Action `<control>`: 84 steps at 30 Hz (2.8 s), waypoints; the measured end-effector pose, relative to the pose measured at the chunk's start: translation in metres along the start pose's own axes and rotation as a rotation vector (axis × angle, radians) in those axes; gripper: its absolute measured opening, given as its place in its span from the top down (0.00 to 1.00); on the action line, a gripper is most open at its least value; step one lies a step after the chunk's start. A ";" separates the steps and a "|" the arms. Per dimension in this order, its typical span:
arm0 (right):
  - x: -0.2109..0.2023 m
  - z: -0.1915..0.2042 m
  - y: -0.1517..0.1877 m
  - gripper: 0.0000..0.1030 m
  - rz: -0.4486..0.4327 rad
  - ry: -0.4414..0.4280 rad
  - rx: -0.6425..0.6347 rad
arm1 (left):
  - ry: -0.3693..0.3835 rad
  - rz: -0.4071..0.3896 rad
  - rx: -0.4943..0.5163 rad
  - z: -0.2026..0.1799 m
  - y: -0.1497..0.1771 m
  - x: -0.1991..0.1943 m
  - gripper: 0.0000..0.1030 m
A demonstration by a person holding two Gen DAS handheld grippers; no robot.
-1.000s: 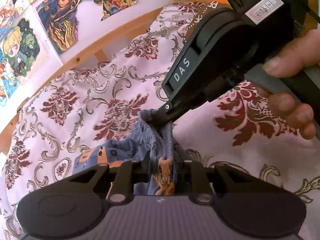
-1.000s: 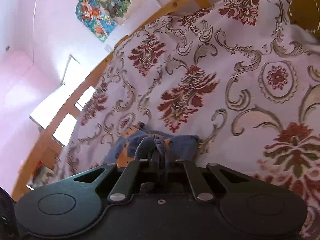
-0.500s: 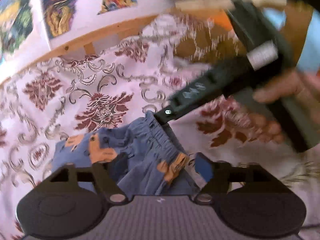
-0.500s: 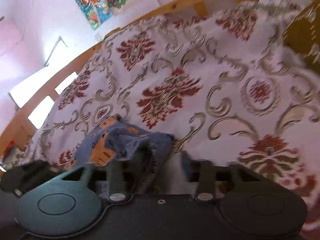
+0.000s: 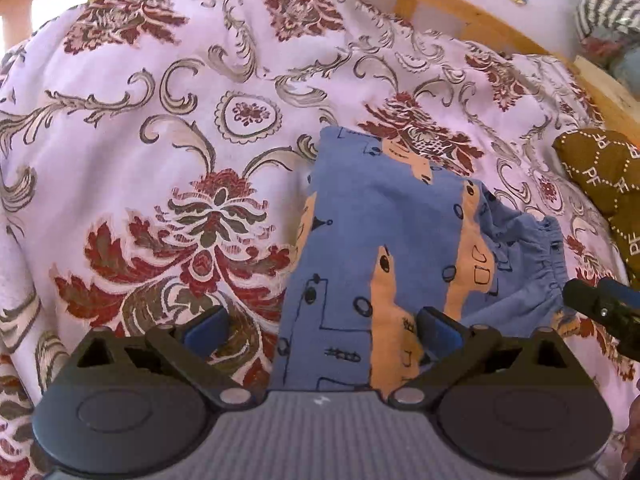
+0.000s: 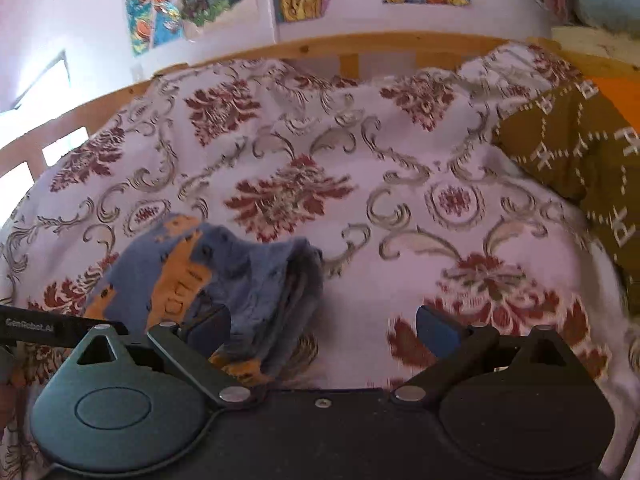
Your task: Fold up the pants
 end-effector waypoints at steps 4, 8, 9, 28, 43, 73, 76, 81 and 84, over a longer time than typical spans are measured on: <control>-0.002 -0.004 0.008 0.02 0.007 0.042 0.005 | -0.014 -0.013 0.043 -0.005 0.007 -0.001 0.01; -0.002 -0.008 0.015 0.01 0.010 0.074 -0.006 | -0.017 -0.019 0.060 -0.002 0.010 0.003 0.01; -0.002 -0.008 0.016 0.01 0.010 0.081 -0.014 | -0.020 -0.020 0.066 -0.002 0.010 0.003 0.01; 0.026 0.013 -0.041 0.01 -0.116 0.048 -0.219 | -0.036 -0.157 0.150 -0.005 -0.055 -0.004 0.00; 0.073 -0.018 -0.031 0.01 -0.056 -0.089 -0.097 | -0.143 -0.178 0.224 0.016 -0.074 0.078 0.00; -0.030 0.021 0.030 0.01 -0.038 -0.079 -0.138 | -0.028 -0.089 0.152 0.050 -0.001 -0.032 0.00; -0.021 0.008 0.011 0.01 0.035 -0.219 -0.054 | 0.018 -0.105 0.140 0.047 -0.007 -0.039 0.00; -0.002 -0.016 -0.016 0.01 0.124 -0.361 0.070 | 0.117 -0.113 0.151 0.035 -0.026 -0.044 0.00; 0.011 -0.027 -0.025 0.00 0.164 -0.412 0.071 | 0.177 -0.108 0.157 0.030 -0.039 -0.041 0.00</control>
Point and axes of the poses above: each gripper's, at about its wrist camera, not at the fingertips, and x roughly the way its jaws point, z to its left, y to its underside, the point moved 1 cm from there along x, roughly the way its jaws point, and after that the axes turned 1 degree about z, right-handed, at the moved point
